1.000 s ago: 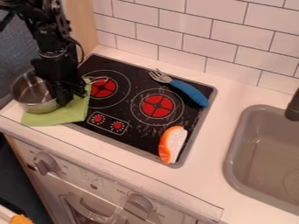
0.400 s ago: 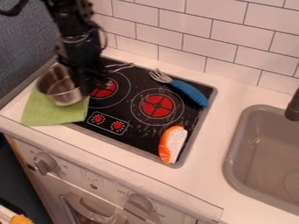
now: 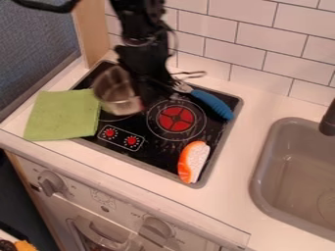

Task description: Moved the silver pot on the top of the left side burner of the stove

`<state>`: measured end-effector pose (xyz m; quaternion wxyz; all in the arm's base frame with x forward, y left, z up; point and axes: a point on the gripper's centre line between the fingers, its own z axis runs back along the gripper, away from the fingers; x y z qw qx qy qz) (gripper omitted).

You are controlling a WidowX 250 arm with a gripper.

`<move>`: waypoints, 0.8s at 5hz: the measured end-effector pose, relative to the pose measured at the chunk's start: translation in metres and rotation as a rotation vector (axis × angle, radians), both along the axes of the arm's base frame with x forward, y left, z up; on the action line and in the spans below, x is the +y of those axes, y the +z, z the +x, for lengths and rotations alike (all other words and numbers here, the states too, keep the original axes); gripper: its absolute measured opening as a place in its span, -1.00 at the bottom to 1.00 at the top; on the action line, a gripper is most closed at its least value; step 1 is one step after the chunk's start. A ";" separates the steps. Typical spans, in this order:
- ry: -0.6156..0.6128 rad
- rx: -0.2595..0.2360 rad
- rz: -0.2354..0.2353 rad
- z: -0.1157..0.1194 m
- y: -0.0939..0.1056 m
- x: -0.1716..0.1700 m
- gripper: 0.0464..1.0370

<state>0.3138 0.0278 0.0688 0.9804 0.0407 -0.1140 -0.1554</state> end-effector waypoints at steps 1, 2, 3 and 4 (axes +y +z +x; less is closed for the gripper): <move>-0.072 0.022 0.010 0.001 -0.008 -0.035 -0.95; -0.137 0.015 0.016 0.001 -0.013 -0.067 -0.95; -0.162 0.054 0.016 -0.003 -0.031 -0.084 -0.95; -0.164 0.081 0.028 -0.005 -0.042 -0.090 -0.95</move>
